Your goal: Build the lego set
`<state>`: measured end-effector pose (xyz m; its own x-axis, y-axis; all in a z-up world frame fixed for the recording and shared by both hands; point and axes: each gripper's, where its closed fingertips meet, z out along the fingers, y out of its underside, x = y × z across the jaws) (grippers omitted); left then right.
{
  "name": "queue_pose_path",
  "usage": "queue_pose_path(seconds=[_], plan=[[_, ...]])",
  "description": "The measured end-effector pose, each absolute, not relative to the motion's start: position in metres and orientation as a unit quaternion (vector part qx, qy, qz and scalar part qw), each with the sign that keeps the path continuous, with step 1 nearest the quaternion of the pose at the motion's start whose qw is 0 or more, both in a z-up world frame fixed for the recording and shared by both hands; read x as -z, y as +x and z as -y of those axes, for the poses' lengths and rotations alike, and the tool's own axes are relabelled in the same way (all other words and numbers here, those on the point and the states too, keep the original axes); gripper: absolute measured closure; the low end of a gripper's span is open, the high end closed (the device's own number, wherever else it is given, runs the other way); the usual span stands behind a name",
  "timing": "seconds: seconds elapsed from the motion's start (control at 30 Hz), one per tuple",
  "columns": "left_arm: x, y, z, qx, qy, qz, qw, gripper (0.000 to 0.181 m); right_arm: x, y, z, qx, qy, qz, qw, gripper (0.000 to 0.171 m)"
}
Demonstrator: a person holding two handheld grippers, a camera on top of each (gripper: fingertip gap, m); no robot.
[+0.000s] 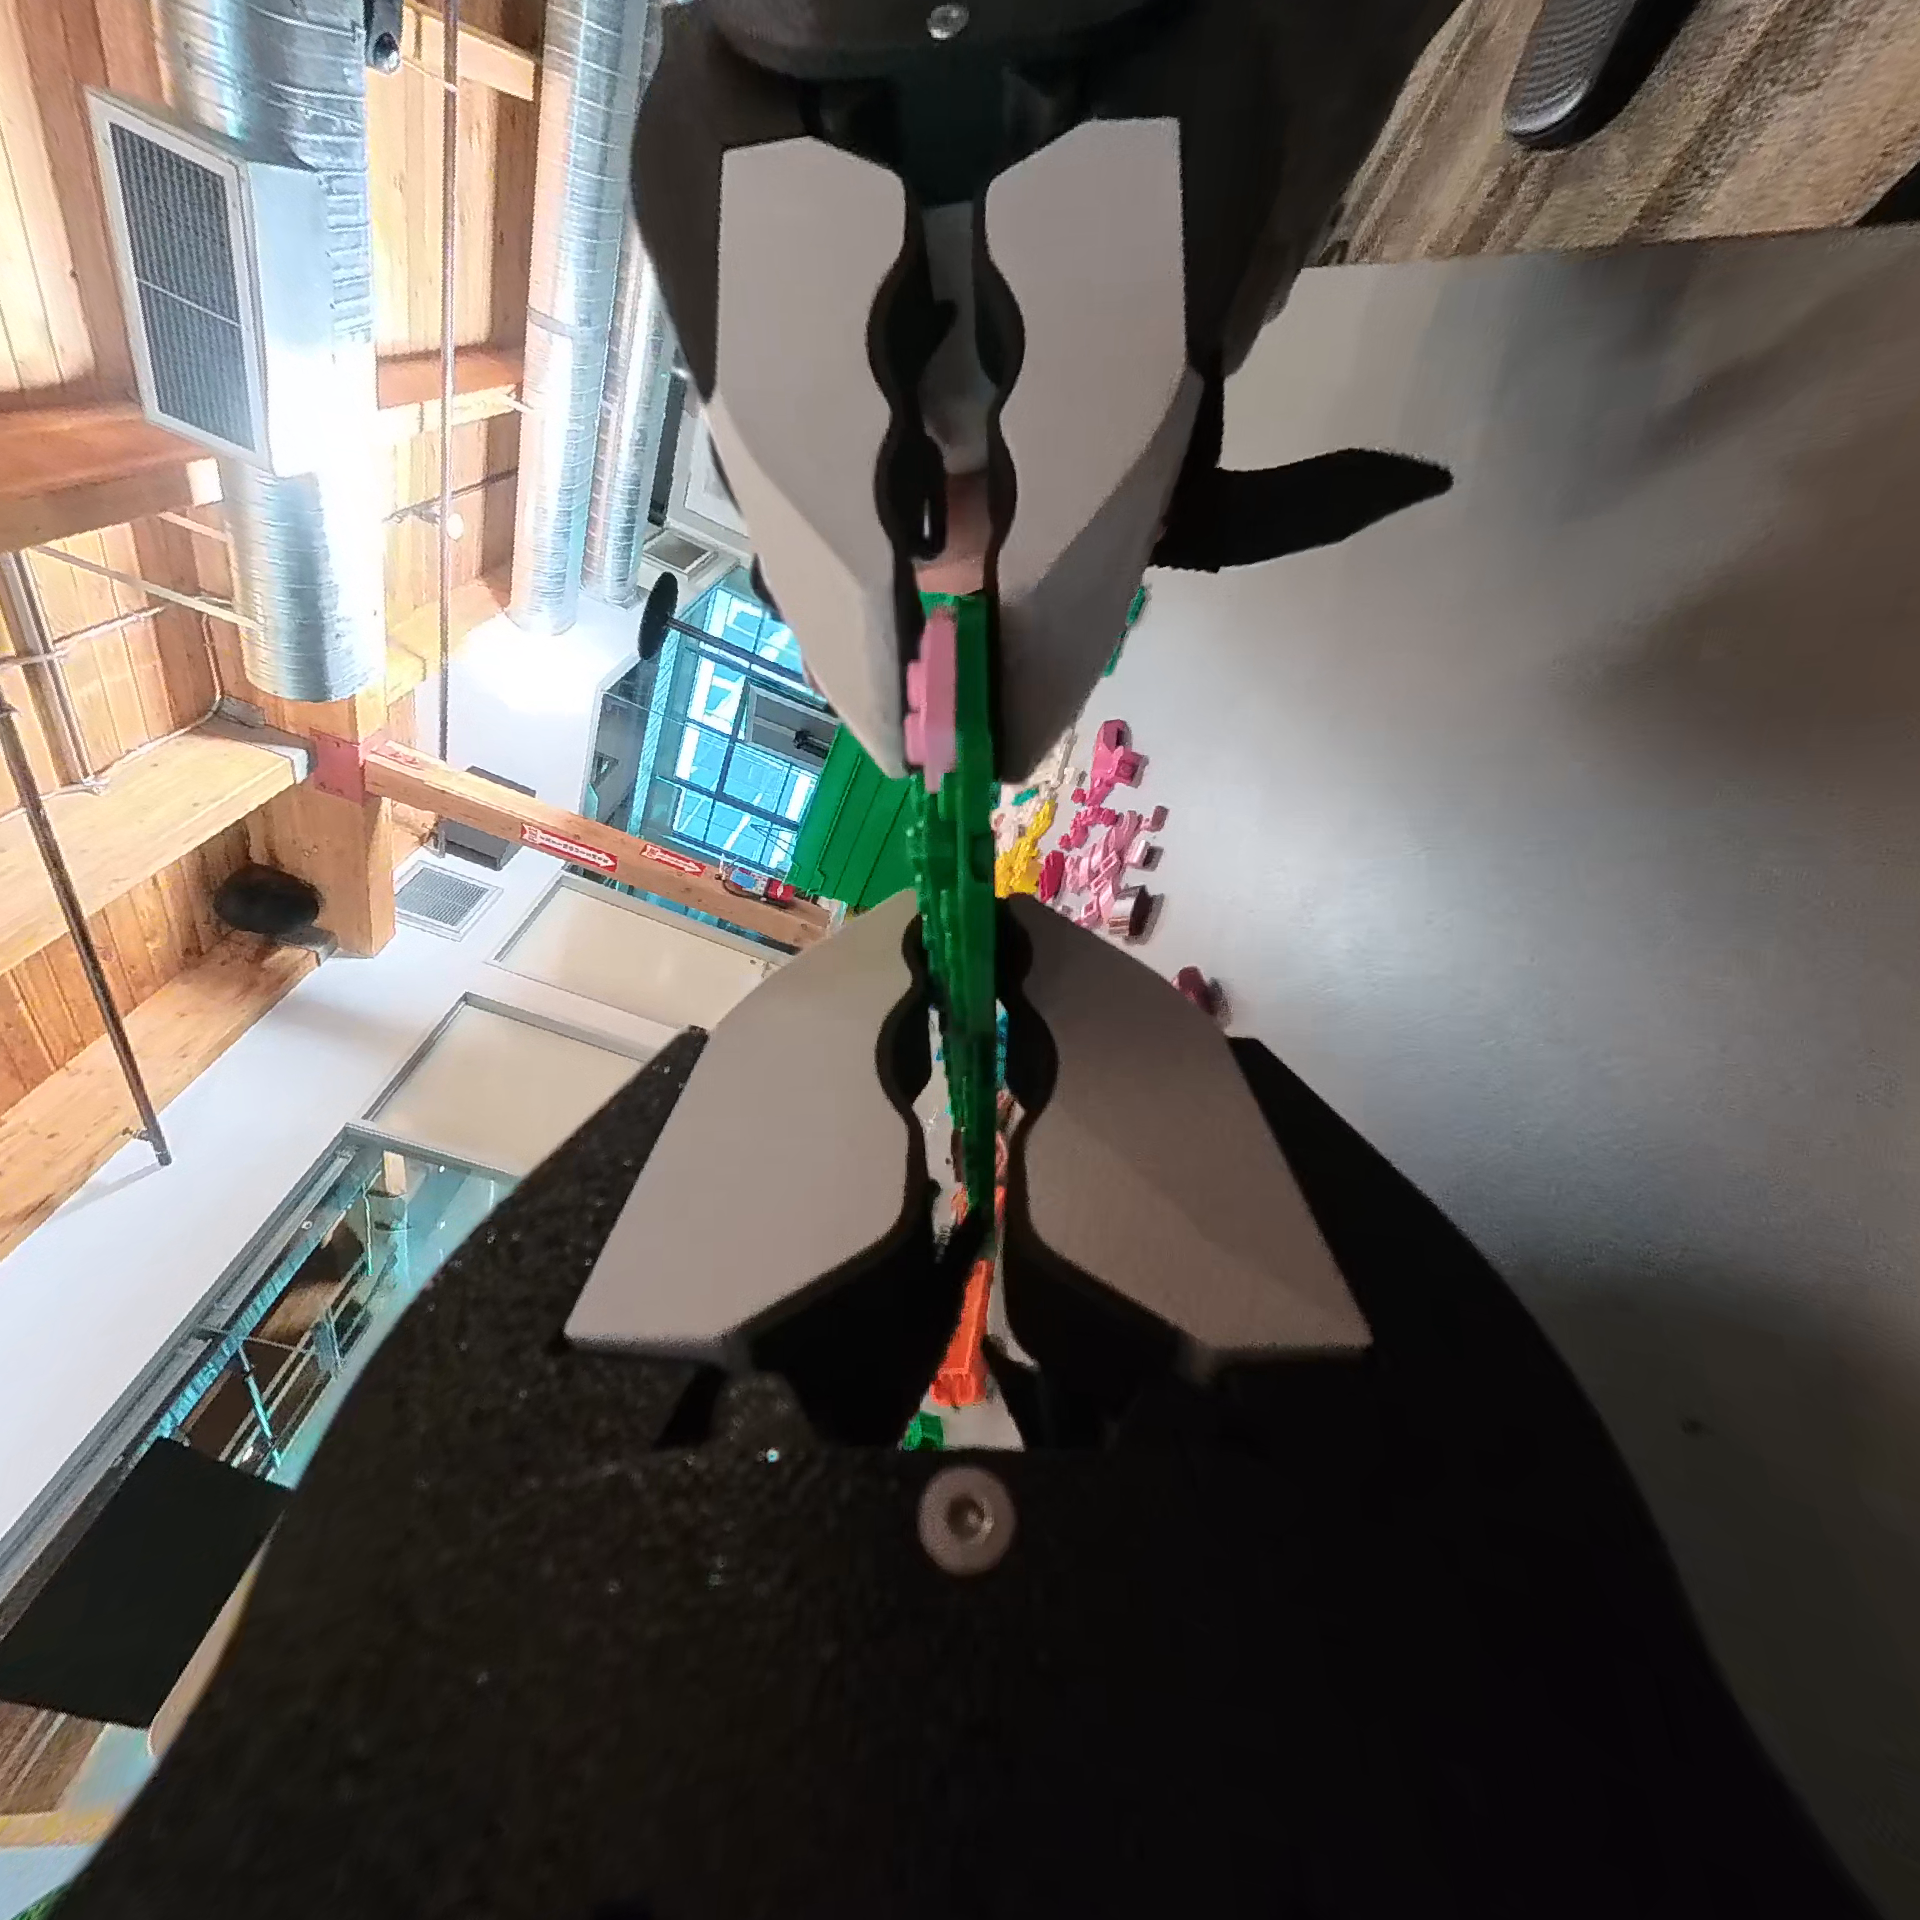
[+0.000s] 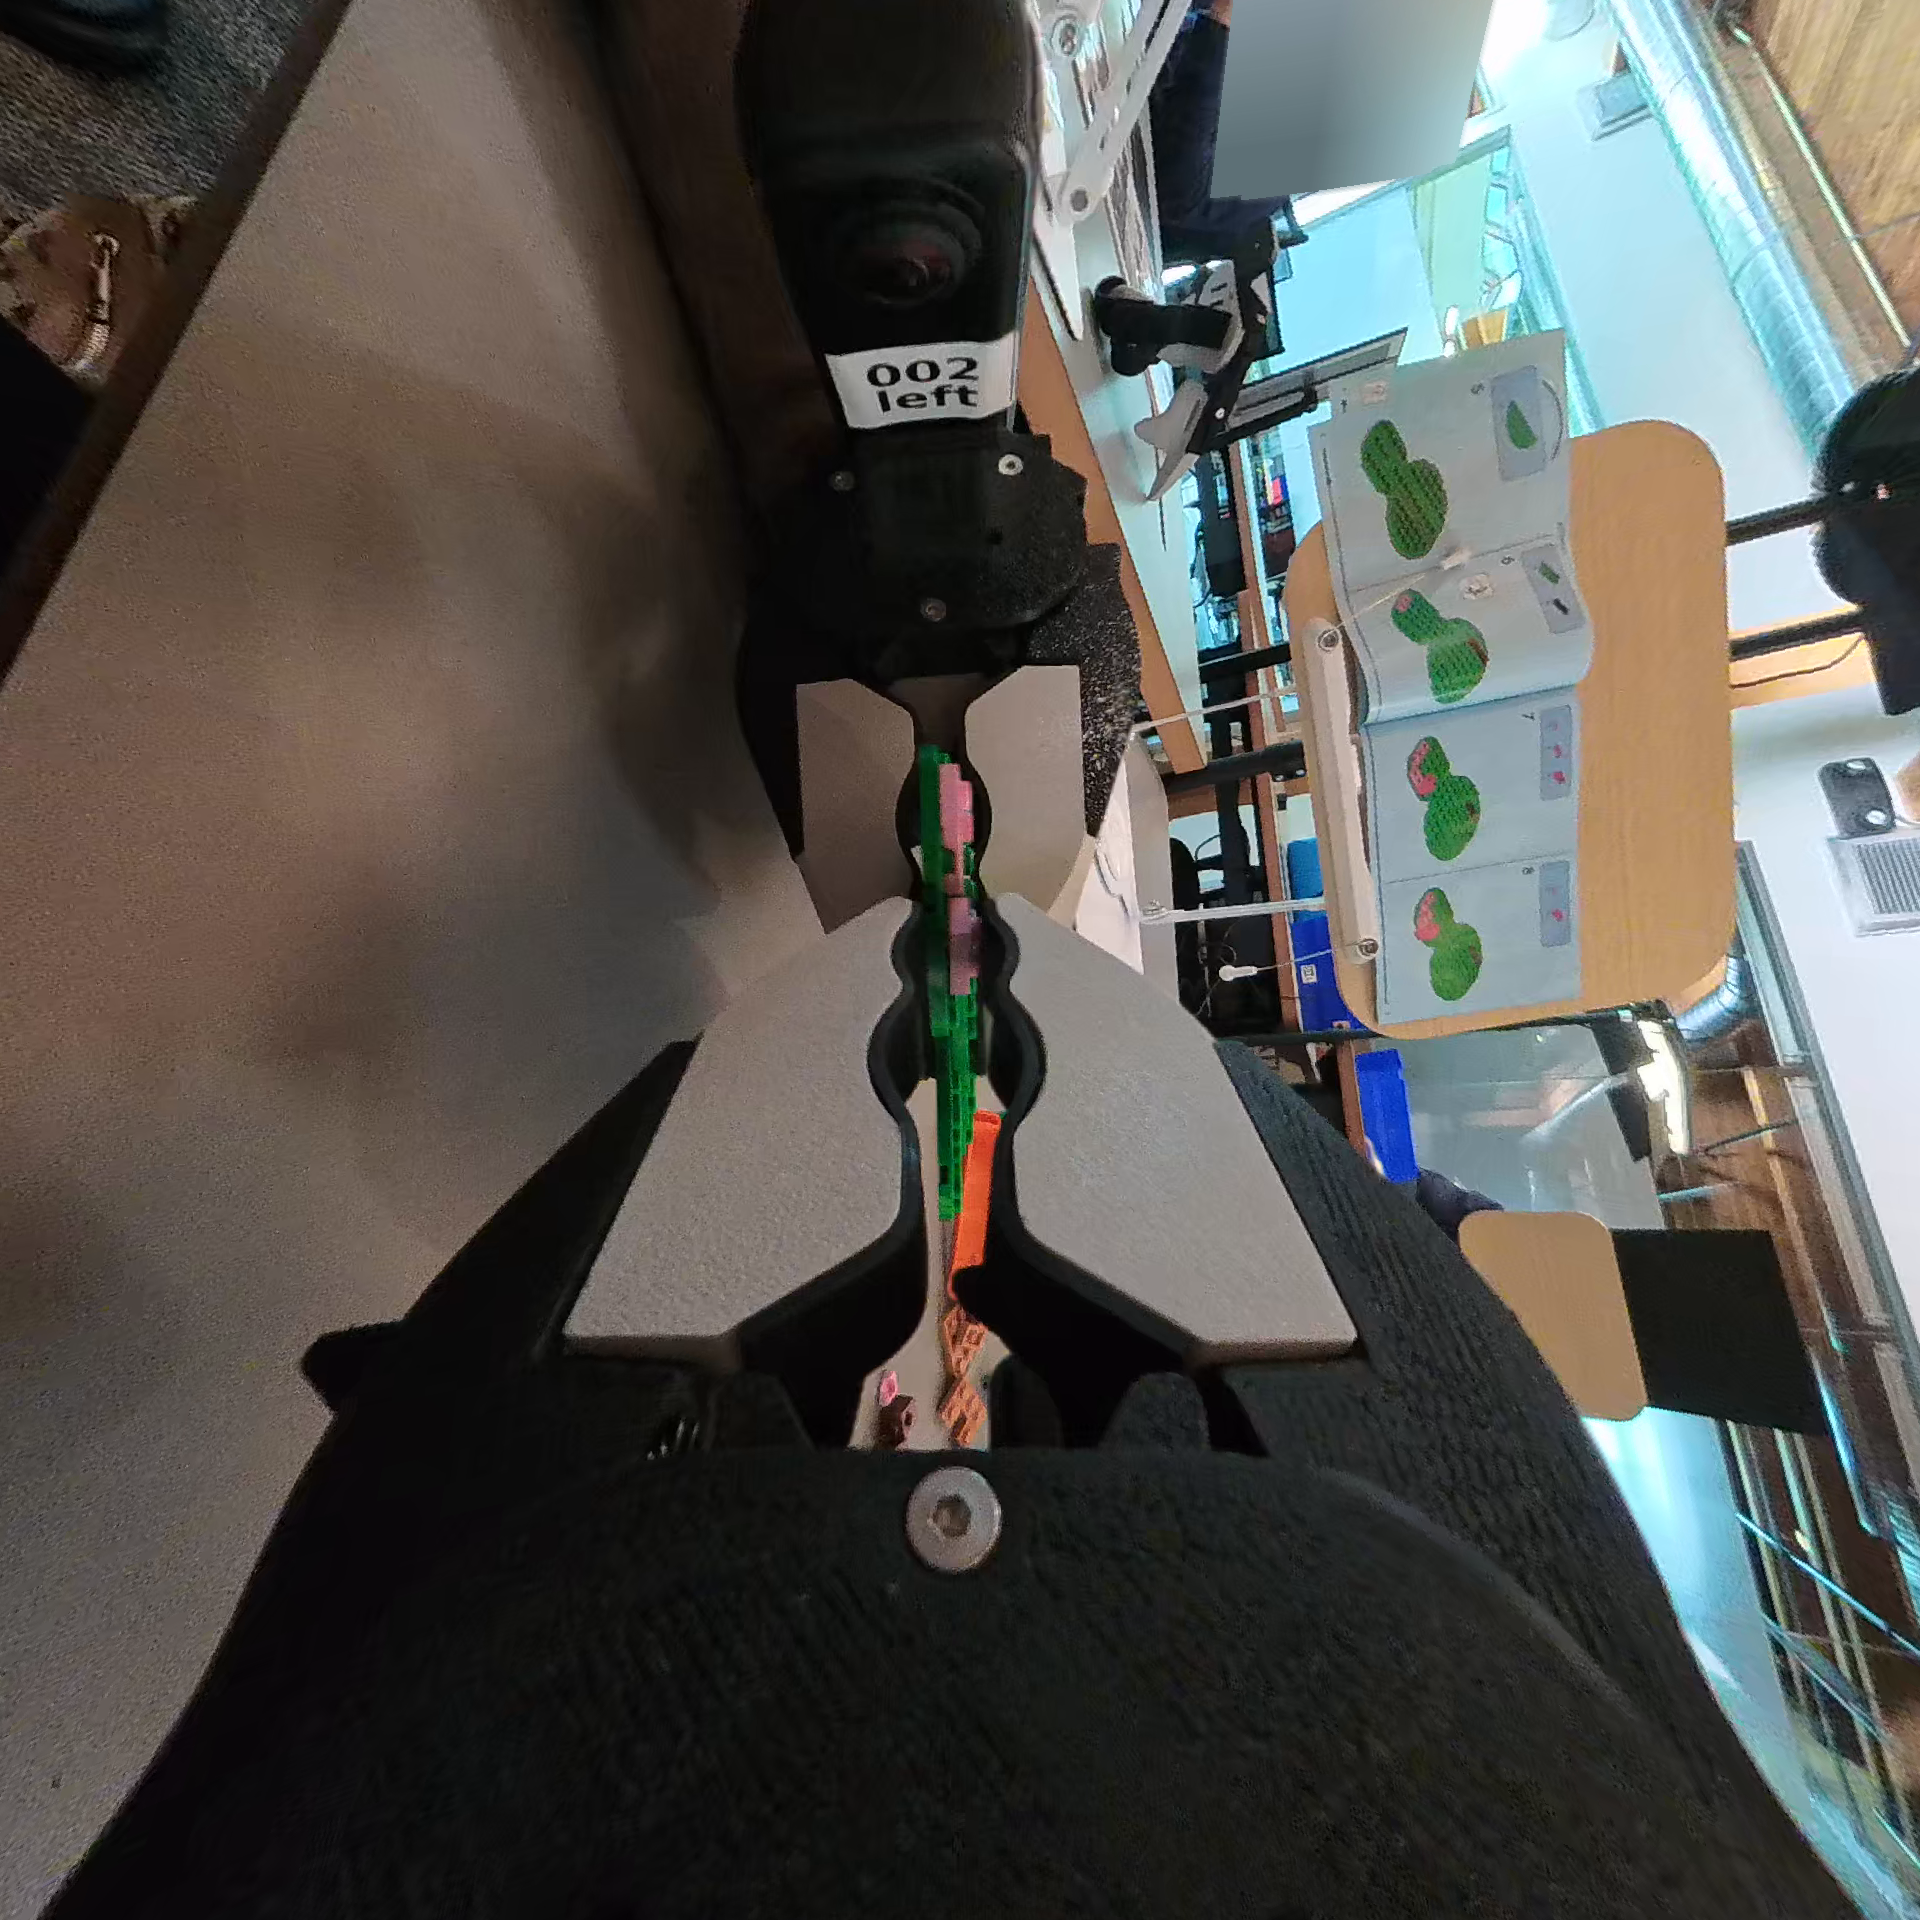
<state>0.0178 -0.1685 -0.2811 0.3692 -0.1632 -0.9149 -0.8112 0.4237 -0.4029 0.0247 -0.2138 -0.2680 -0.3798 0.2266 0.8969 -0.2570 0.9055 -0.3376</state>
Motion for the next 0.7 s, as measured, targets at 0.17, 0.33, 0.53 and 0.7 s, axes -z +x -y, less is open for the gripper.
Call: queue_pose_path(seconds=[0.17,0.33,0.53,0.7], plan=[[0.283,0.018,0.168,-0.242,-0.482,-0.510,0.670,0.173,0.269,0.024,0.213,-0.219,-0.001,0.804,0.552,0.165],[0.281,0.016,0.166,-0.246,-0.482,-0.502,0.674,0.172,0.267,0.023,0.212,-0.246,-0.032,0.801,0.545,0.162],[0.283,0.012,0.164,-0.275,-0.474,-0.508,0.665,0.172,0.266,0.025,0.196,-0.250,-0.056,0.795,0.550,0.145],[0.286,-0.007,0.159,-0.343,-0.459,-0.516,0.636,0.172,0.273,0.031,0.161,-0.277,-0.141,0.816,0.487,0.151]])
